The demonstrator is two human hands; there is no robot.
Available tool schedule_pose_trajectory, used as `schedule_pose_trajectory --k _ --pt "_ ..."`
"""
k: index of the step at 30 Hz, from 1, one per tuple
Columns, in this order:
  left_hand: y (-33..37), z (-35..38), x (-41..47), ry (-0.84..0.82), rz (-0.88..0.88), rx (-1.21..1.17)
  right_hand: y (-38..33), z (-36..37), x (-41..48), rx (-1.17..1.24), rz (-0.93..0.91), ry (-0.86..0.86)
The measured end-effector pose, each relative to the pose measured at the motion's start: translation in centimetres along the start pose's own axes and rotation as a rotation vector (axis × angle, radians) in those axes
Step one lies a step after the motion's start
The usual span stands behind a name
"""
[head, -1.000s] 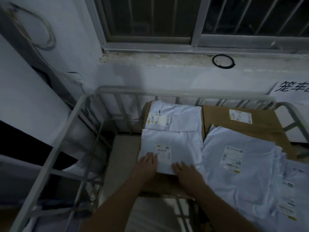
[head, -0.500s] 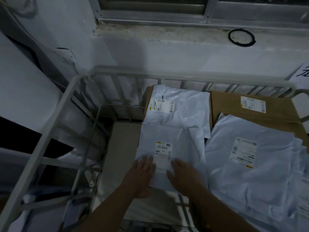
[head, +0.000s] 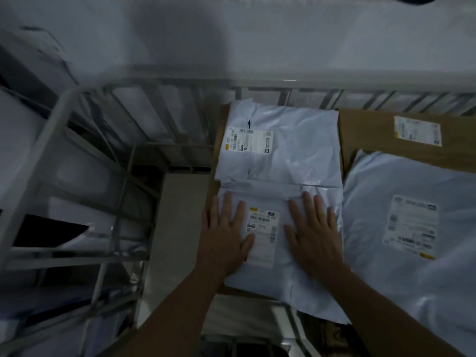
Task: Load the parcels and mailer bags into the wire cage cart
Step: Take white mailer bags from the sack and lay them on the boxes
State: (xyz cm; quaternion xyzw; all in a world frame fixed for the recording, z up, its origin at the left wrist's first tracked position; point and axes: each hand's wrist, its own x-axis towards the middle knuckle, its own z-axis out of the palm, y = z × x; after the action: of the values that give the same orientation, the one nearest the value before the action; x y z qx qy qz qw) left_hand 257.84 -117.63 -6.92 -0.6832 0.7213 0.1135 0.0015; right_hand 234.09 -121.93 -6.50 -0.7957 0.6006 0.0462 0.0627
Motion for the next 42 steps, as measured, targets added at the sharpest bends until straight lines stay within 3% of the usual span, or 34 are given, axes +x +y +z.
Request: schedule_pose_trajectory --k 23,27,31,33,37,42 --pt "-0.7 1.9 0.1 0.047 -0.012 0.03 -0.4 2.3 0.2 0.048 -0.038 0.063" --pt "-0.6 0.9 0.1 -0.039 -0.024 0.033 0.0 0.8 0.6 0.066 -0.059 -0.083" --pt "0.0 -1.6 0.9 -0.248 -0.107 0.065 1.8 -4.1 -0.6 -0.037 -0.121 -0.273" --pt "1.7 -3.8 1.3 -0.349 -0.167 0.065 3.9 -6.4 -1.9 -0.069 -0.102 -0.23" --pt "8.2 -7.6 1.3 -0.358 -0.169 0.031 9.8 -10.7 -4.7 -0.149 -0.048 -0.171" --pt "19.2 -9.8 0.5 -0.47 -0.079 -0.052 20.3 -14.9 -6.9 -0.213 -0.056 -0.381"
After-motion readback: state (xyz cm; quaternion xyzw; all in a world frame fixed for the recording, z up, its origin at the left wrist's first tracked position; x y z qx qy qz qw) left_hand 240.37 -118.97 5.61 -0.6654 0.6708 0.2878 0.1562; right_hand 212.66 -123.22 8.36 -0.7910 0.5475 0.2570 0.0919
